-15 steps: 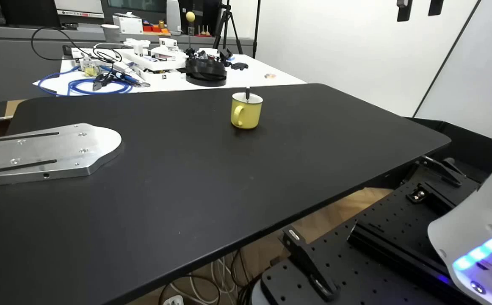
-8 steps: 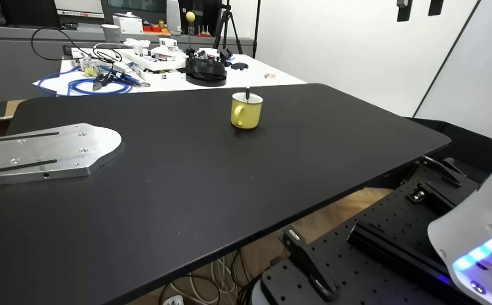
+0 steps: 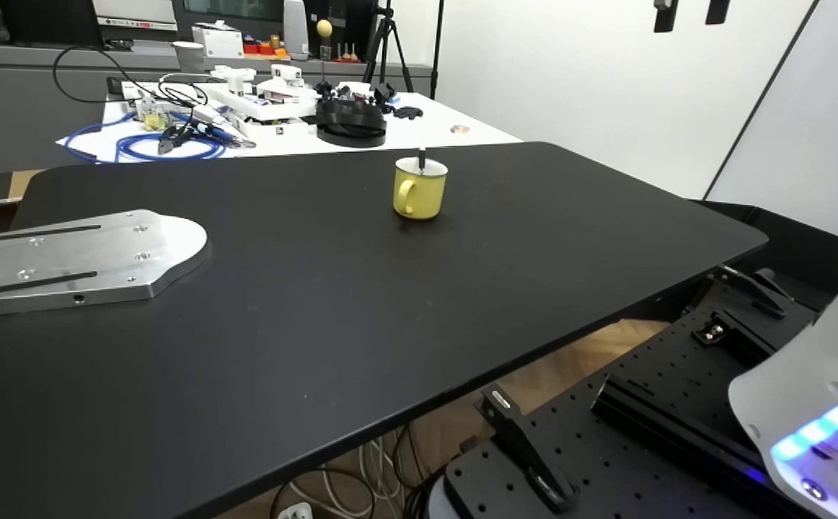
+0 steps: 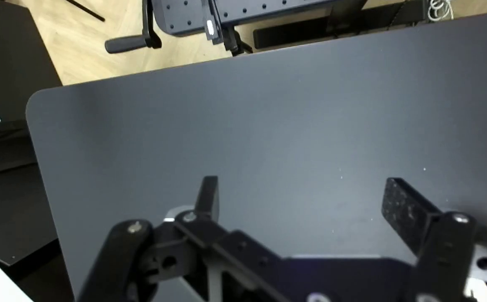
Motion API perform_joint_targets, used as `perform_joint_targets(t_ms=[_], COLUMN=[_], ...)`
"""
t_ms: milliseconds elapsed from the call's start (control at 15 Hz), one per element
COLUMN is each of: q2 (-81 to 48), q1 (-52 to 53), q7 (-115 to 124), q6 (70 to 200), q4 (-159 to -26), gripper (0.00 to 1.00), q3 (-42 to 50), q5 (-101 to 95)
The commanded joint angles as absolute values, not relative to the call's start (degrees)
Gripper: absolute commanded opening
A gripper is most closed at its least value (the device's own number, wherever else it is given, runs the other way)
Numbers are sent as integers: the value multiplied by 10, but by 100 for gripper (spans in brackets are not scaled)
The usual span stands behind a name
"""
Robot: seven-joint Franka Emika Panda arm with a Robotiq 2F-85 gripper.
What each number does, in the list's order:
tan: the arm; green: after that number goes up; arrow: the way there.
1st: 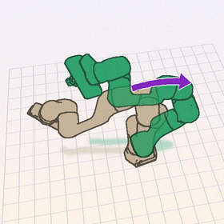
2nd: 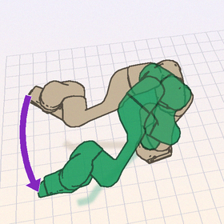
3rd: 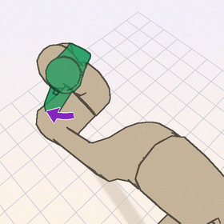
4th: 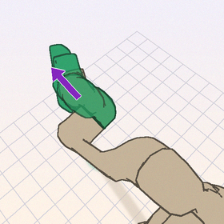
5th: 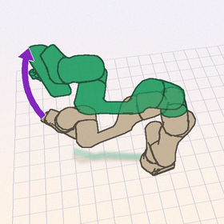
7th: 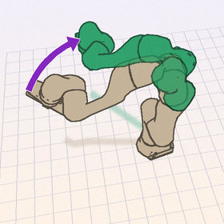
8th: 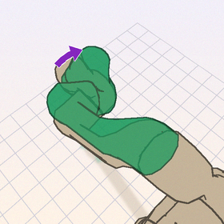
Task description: Put the pen on the table
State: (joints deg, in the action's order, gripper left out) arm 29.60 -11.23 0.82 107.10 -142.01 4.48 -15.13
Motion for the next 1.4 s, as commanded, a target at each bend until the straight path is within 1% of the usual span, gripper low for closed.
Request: perform_joint_targets(t_ms=[0,333,600,1000,1333], q2=[158,-3,-127,-272,-375], q1=[-101,-98,-102,-80,-51], q7=[11,10,31,202,341], q6=[1096,1094,1061,962,835], q4=[-1300,-1146,-1020,-837,-691], gripper=[100,100,100,100,100], q3=[61,70,69,68,58], q5=[-133,-82,21,70,126])
